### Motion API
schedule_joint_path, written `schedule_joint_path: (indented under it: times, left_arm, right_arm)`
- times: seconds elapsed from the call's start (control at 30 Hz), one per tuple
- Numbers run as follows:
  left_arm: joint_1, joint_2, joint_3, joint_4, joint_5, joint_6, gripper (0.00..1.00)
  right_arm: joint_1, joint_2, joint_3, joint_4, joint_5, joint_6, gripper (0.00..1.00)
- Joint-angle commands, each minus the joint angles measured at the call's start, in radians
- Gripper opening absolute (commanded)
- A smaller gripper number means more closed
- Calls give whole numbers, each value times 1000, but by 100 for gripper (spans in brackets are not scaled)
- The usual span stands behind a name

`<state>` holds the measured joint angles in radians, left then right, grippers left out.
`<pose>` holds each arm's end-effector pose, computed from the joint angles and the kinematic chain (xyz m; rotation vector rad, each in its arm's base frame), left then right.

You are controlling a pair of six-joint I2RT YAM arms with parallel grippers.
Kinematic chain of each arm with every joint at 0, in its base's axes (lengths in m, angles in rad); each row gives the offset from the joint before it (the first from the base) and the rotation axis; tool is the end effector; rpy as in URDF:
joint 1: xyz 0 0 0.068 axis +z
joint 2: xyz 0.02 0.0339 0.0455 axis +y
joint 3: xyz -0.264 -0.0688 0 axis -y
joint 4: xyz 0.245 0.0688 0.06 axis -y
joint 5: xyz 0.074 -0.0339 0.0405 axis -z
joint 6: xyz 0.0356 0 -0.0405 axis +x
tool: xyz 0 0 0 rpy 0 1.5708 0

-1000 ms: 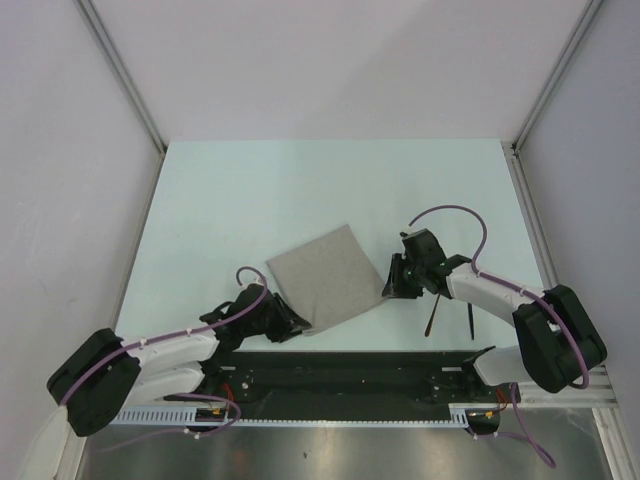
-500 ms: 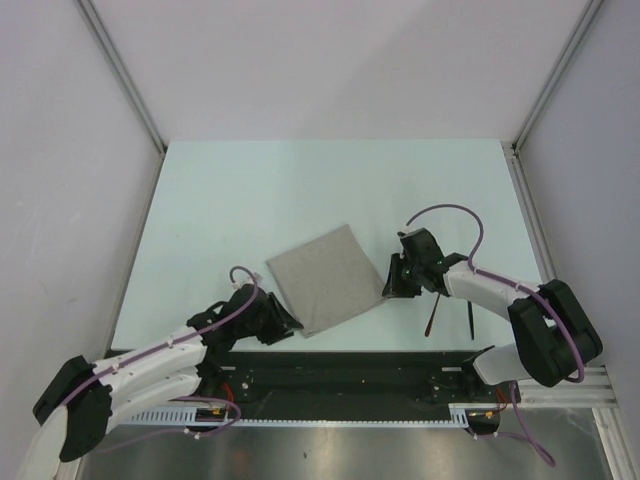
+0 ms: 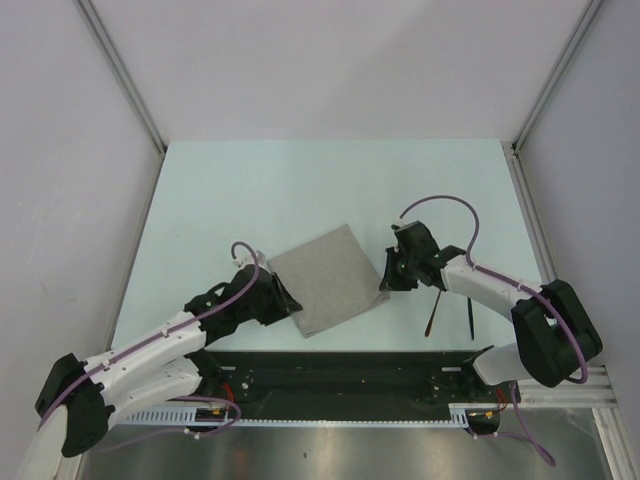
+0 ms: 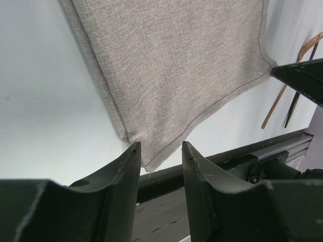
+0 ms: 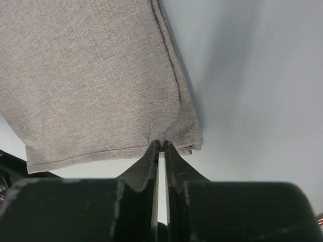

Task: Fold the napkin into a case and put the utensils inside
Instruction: Pick up the top corner of the square-folded napkin from the center of the board, then fold the top corner of the square-folded napkin at the center of the board.

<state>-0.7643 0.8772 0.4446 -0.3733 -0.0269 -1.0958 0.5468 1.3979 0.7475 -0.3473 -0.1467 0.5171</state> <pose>0.1268 -0.1202 0.1892 -0.4340 2.5109 -0.8012 0.2238 0.1423 0.1812 -0.0972 2.6626 0.5668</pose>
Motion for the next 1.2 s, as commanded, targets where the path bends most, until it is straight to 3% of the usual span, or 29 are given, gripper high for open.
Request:
schedule_joint_path:
  times: [0.0,0.13,0.23,0.33,0.43,0.63,1.17]
  left_arm:
    - [25,8,58,-26,-10,59,43]
    - [121,6,72,-30,19,126,40]
    - [303,14,62,-6,108,180,34]
    - [411,19,68,27,156,221,31]
    - [460,60,91,39,173,253,29]
    - [514,100,98,63,211,267,27]
    - [545,80,59,77,236,270,27]
  right_arm:
    - [19,13,56,13,-14,-38,2]
    - [96,104,151,74,-48,-52,0]
    - [139,248,286,119,-125,-46,0]
    - [189,392,421,172,-166,-45,0]
    - [215,513,552,200,-224,-23,0]
    - [245,671,728,261,-307,18,0]
    - [254,802,848,306,-346,70,2]
